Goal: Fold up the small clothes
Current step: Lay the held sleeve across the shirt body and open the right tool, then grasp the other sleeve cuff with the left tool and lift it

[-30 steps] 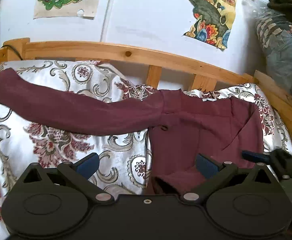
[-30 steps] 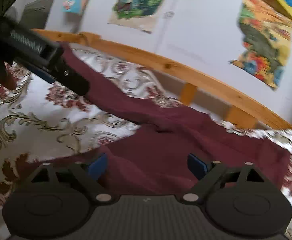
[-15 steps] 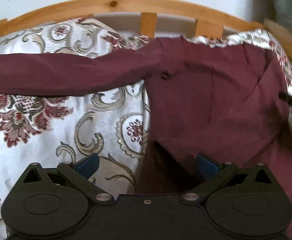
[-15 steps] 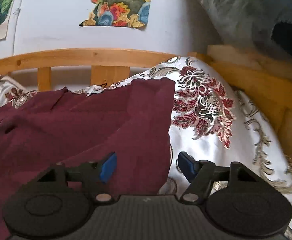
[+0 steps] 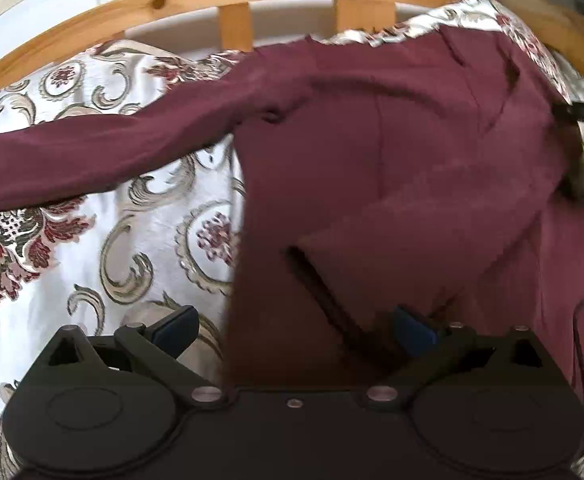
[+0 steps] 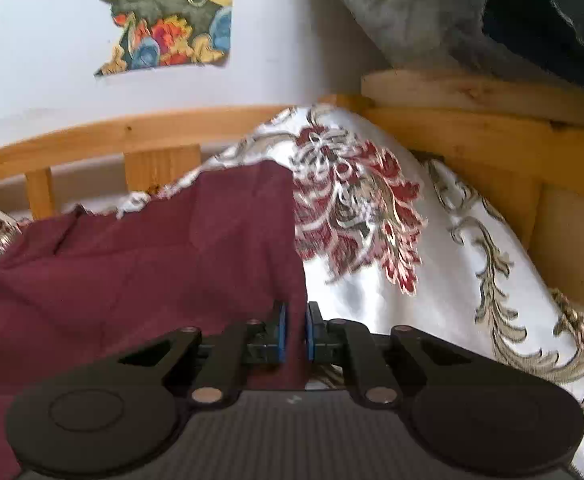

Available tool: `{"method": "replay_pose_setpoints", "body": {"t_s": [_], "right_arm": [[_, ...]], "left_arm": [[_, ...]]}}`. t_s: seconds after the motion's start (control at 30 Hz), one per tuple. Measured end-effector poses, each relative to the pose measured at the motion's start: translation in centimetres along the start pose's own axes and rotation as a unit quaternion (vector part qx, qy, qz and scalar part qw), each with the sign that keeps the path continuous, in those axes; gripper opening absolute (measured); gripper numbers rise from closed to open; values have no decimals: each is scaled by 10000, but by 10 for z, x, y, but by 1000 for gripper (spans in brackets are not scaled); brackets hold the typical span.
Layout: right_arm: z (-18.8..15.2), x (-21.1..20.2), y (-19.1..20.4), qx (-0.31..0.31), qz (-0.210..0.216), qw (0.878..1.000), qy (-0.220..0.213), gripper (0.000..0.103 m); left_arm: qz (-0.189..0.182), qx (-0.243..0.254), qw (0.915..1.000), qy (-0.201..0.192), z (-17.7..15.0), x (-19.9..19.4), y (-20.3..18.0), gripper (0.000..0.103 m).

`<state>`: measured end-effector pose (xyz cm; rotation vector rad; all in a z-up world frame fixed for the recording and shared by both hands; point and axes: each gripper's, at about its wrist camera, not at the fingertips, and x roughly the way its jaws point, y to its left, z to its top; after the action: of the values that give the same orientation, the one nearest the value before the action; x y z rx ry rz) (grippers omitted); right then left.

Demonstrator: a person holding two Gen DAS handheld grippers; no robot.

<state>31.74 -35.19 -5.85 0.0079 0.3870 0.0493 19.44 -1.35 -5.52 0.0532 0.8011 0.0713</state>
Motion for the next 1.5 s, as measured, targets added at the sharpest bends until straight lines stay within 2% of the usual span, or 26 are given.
{"method": "replay_pose_setpoints", "body": {"t_s": [0.03,0.17,0.2,0.23,0.33,0.4,0.43,0.5,0.53,0.57,0.63,0.7,0.77,0.83,0.93,0.97,1.0,1.03,1.07,1.1,1.17,1.27,1.33,1.4,1.5], "right_arm": [[-3,0,0,-20,-16,10000,-5,16],[-4,-6,2,-84,-97,9999,-114,41],[-3,-8,2,-64,-93,9998,-134,48],[-3,-10,2,-55,-75,9999,-133,52],[-2,-20,7,-34,24,9998,-197,69],[-2,-29,13,-19,166,9995,-281,84],[-1,-34,17,-28,253,9992,-324,87],[-1,-44,25,-82,424,9983,-401,92],[0,-48,30,-120,525,9976,-425,93],[0,-52,34,-139,600,9971,-445,96],[-1,-60,42,-121,748,9959,-493,100],[-3,-68,50,-126,916,9944,-514,101],[-5,-73,59,-183,1045,9932,-488,101],[-8,-78,67,-286,1145,9919,-468,101],[-13,-86,76,-410,1286,9899,-436,102],[-15,-88,78,-445,1329,9892,-420,102],[-16,-90,80,-474,1357,9888,-406,102],[-18,-92,81,-508,1386,9883,-393,102],[-19,-95,82,-535,1409,9878,-382,102],[-21,-96,82,-556,1430,9875,-365,102],[-23,-99,82,-564,1457,9872,-332,102],[-26,-101,82,-540,1492,9870,-274,102],[-25,-102,82,-516,1520,9867,-271,102],[-24,-102,82,-510,1538,9864,-289,102],[-24,-101,82,-480,1576,9860,-272,102]], "left_arm": [[2,15,10000,-7,-2,-1,-1,102],[-57,-176,9998,-88,-3,-15,9,102],[-19,-255,9995,-159,-3,-23,15,102],[58,-317,9992,-253,-2,-30,21,102],[493,-488,9958,-600,3,-53,47,102],[955,-644,9899,-823,7,-66,73,102],[1180,-754,9860,-910,9,-71,86,102],[1767,-1145,9715,-1092,15,-80,119,102],[2073,-1368,9607,-1240,17,-86,135,102],[2405,-1601,9464,-1442,19,-94,153,102],[2770,-1895,9284,-1596,26,-102,184,102],[2897,-2171,9193,-1544,34,-104,215,102],[2803,-2476,9163,-1434,41,-101,243,102],[2660,-2736,9139,-1386,45,-97,266,98],[2607,-3055,9048,-1416,53,-92,285,84],[2562,-3094,9047,-1417,56,-90,288,73],[2543,-3094,9054,-1408,58,-89,292,55],[2528,-3049,9075,-1397,60,-89,292,44],[2517,-2948,9112,-1393,63,-85,289,19],[2536,-2794,9151,-1423,63,-84,286,2],[2610,-2495,9188,-1594,69,-85,276,1],[2614,-2314,9157,-1990,76,-97,259,1],[2556,-2072,9166,-2270,85,-107,240,1],[2380,-1674,9206,-2604,95,-118,214,1],[1872,-990,9306,-2986,110,-132,166,1]]}}
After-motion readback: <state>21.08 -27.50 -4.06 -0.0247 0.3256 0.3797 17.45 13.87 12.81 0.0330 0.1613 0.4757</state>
